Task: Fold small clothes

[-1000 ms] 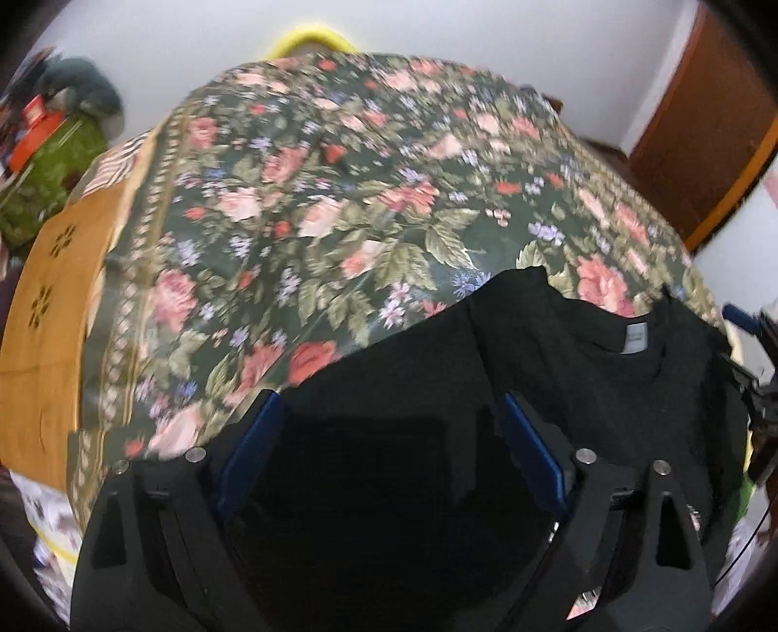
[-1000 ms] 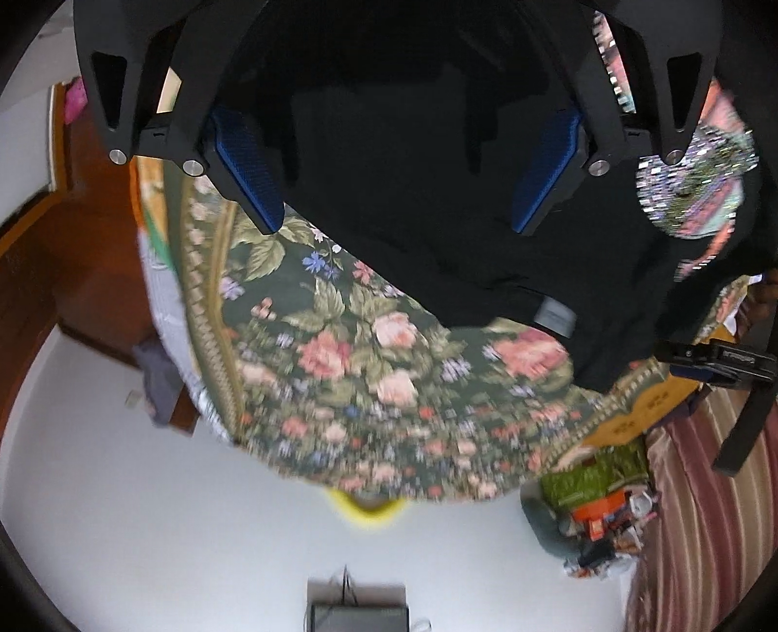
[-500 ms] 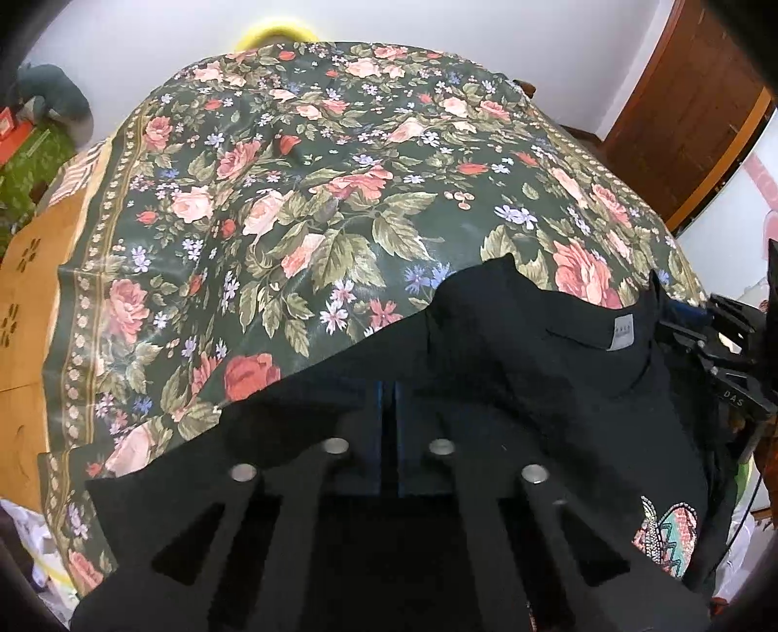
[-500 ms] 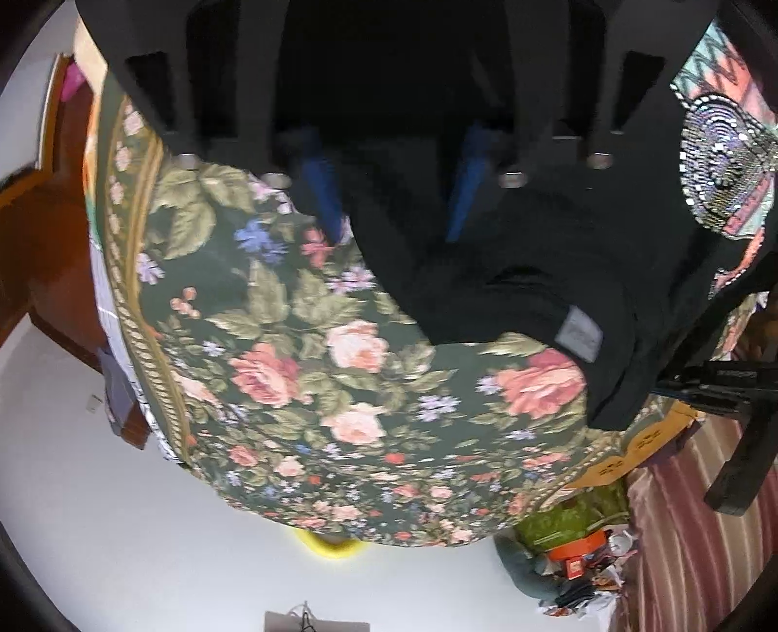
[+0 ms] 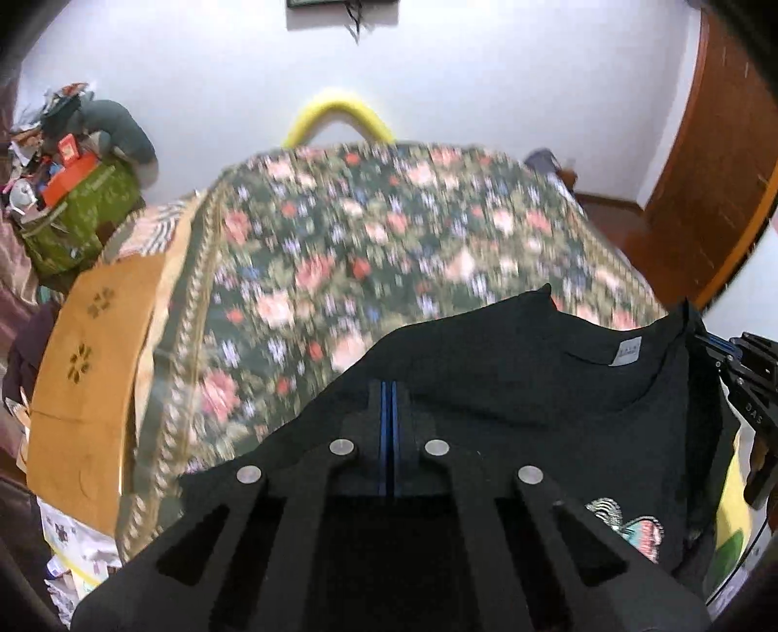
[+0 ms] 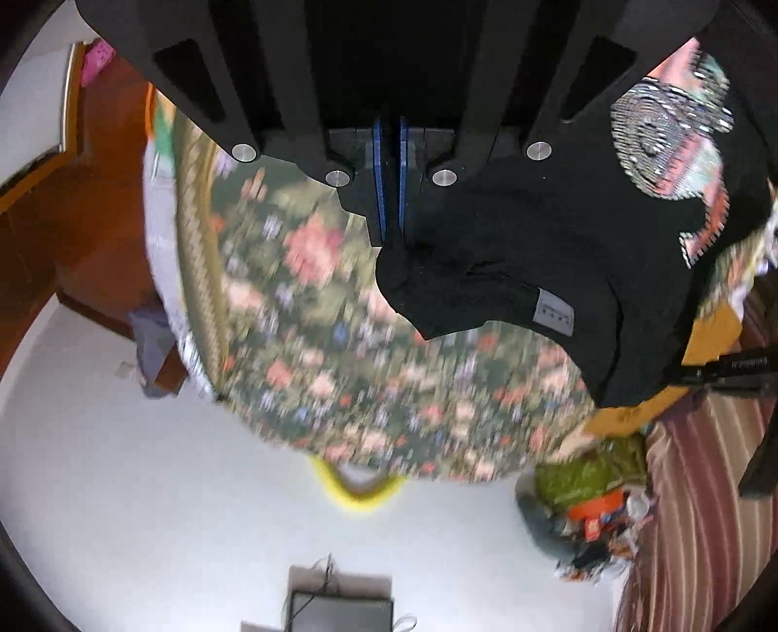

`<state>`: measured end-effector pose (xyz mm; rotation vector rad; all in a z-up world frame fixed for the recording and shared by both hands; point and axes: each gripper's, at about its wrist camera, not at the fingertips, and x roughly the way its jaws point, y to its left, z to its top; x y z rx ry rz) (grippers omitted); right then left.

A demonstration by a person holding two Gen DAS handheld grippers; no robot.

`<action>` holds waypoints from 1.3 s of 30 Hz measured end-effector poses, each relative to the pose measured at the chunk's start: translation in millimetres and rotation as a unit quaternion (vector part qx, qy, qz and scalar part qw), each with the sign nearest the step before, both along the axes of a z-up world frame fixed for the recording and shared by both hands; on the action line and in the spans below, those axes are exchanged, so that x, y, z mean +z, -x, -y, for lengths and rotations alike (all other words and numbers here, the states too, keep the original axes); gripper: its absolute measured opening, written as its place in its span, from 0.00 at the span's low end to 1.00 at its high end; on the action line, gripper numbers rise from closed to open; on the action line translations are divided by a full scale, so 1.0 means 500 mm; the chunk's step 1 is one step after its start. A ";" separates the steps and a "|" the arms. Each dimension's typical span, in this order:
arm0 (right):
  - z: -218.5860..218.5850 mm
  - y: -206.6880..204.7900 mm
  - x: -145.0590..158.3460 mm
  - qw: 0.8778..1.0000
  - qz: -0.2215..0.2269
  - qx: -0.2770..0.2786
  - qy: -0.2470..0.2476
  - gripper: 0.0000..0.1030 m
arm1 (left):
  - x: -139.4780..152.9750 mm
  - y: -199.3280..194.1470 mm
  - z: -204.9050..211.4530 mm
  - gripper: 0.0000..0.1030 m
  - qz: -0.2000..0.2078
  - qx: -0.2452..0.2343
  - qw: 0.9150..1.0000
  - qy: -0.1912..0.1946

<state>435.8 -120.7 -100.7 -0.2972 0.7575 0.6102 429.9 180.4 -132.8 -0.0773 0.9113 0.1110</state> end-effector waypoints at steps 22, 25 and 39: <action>-0.017 -0.073 -0.075 1.000 -0.016 -0.023 0.006 0.53 | -0.136 -0.036 -0.122 0.46 -0.050 0.060 0.997 0.025; 0.004 -0.046 -0.044 0.999 -0.015 -0.022 -0.022 0.58 | -0.106 0.026 -0.169 0.61 -0.032 0.087 0.996 0.019; 0.048 0.082 -0.048 0.998 -0.032 -0.021 -0.047 0.70 | -0.252 0.183 -0.325 0.66 -0.113 0.195 0.965 0.137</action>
